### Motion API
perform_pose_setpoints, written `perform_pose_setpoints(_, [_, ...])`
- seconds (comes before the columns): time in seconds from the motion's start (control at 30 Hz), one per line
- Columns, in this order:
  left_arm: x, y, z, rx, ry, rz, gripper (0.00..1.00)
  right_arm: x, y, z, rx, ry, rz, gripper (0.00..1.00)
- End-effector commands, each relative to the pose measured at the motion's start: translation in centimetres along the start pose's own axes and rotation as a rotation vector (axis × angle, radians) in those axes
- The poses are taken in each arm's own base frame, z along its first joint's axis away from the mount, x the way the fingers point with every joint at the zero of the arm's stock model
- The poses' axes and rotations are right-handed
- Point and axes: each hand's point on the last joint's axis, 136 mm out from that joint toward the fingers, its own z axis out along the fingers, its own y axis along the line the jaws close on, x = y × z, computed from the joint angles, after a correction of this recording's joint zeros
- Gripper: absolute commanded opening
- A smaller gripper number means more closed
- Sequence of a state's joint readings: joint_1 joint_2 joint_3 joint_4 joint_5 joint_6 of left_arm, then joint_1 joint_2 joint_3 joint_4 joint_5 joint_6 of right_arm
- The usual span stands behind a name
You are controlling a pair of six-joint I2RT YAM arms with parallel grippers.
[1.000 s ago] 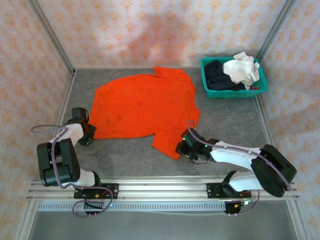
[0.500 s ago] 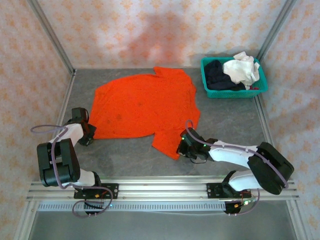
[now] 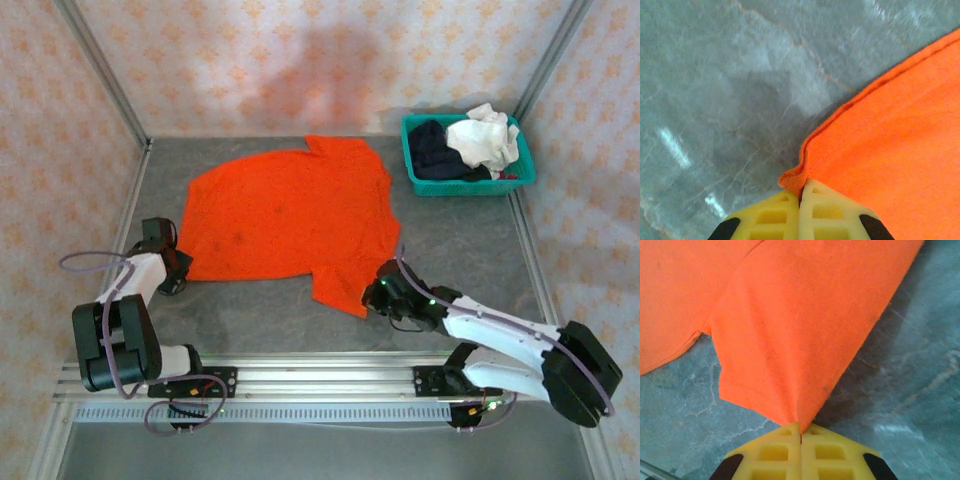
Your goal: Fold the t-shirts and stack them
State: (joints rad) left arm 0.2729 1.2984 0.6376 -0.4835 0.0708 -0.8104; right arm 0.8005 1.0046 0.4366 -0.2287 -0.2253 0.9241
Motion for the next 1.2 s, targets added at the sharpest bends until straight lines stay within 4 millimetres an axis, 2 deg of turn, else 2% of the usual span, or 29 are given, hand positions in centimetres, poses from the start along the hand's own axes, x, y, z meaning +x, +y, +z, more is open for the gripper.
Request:
perform_pose_setpoints(0.0, [1.8, 1.2, -0.8, -0.033, 0.029, 0.033, 0.00, -1.2, -0.1, -1.6, 0.048, -0.057, -0.010, 0.00])
perform_pose_setpoints(0.2, [0.7, 0.0, -2.7, 0.005, -0.016, 0.017, 0.00, -4.0, 4.5, -3.0, -0.004, -0.109, -0.091, 0.00])
perform_pose_setpoints(0.37, [-0.7, -0.7, -3.6, 0.013, -0.061, -0.013, 0.00, -6.3, 7.2, -2.8, -0.042, -0.154, -0.121, 0.00])
perform_pose_setpoints(0.77, [-3.0, -2.7, -3.3, 0.039, -0.061, -0.100, 0.00, -11.3, 8.4, -1.0, -0.011, -0.153, -0.099, 0.00])
perform_pose_setpoints(0.97, [-3.9, -2.9, -3.0, 0.052, -0.046, -0.156, 0.00, -13.3, 9.0, -1.4, -0.057, -0.161, -0.079, 0.01])
perform_pose_setpoints(1.17, [-4.4, -4.3, -2.7, 0.065, -0.013, -0.157, 0.00, -14.5, 9.7, -1.9, -0.082, -0.174, -0.087, 0.00])
